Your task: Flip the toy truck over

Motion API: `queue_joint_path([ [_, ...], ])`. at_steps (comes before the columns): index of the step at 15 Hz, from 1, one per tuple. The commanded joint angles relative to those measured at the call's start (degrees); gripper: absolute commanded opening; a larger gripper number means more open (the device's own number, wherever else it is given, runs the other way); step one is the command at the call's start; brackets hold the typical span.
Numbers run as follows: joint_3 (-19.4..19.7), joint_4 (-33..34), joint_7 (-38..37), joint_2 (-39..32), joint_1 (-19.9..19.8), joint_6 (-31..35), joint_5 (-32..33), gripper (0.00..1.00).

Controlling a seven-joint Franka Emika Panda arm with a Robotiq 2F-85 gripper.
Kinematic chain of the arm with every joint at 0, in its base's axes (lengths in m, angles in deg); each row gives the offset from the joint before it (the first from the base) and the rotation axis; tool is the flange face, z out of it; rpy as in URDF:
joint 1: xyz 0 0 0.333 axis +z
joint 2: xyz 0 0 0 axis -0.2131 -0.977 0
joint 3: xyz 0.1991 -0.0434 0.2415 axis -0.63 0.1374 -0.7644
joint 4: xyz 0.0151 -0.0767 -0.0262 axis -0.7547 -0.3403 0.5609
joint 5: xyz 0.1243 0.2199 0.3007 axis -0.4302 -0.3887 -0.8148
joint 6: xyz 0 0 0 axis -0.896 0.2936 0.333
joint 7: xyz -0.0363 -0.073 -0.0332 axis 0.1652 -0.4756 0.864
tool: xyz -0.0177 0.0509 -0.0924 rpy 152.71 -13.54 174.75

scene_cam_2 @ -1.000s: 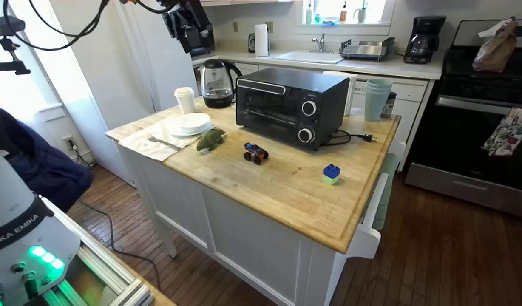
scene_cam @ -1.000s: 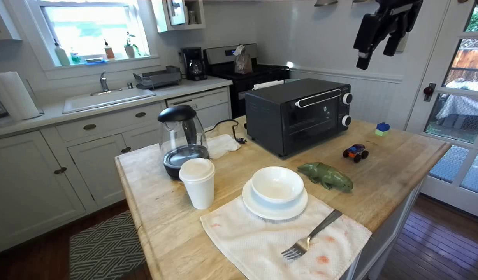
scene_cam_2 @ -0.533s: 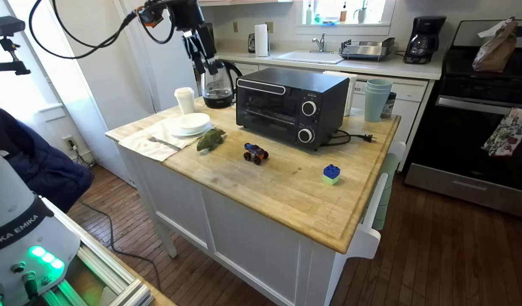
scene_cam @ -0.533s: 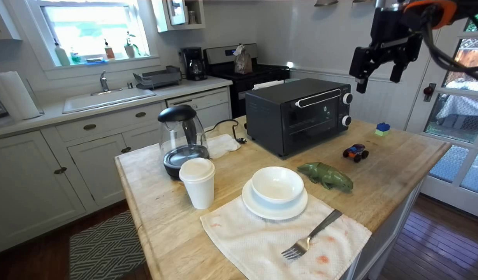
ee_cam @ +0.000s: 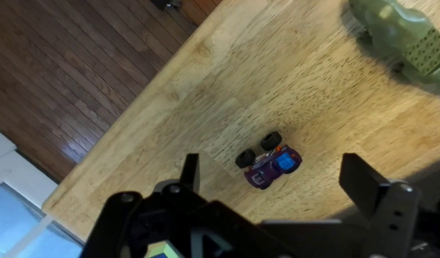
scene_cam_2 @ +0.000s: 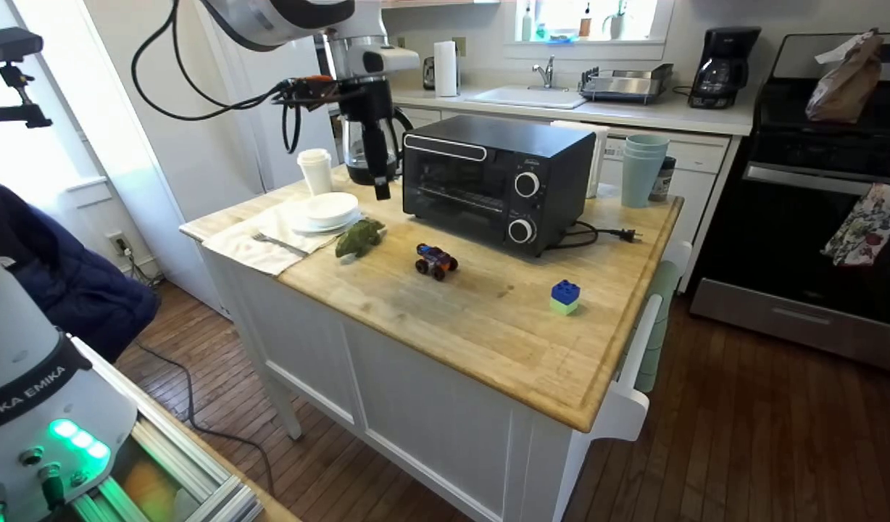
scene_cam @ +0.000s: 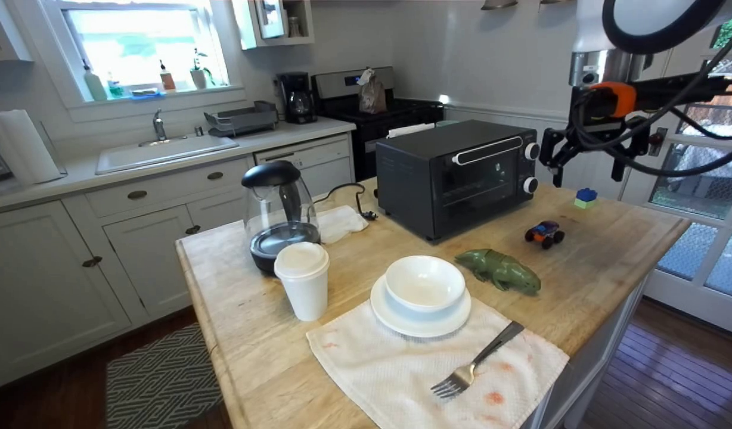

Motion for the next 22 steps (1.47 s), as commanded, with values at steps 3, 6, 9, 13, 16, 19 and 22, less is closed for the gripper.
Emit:
queue_joint_path([
  [3, 4.24, 1.5, -5.53, -6.39, 0.04, 6.8, -9.66, 1.0],
  [6, 4.7, 1.41, -4.73, -8.26, 0.63, 8.81, -18.55, 1.0],
  [9, 5.33, 0.34, -4.16, -7.37, 1.27, 8.46, -16.04, 1.0],
  [13, 5.56, 0.33, -4.11, -7.39, 1.31, 8.46, -16.02, 1.0],
  [16, 6.44, 3.51, -4.89, -11.41, 0.33, 7.87, -19.0, 1.0],
  [19, 7.41, 5.58, -5.3, -14.5, -0.23, 8.11, -22.05, 1.0],
  [22, 8.11, 7.96, -5.77, -17.86, -0.67, 8.68, -26.4, 1.0],
])
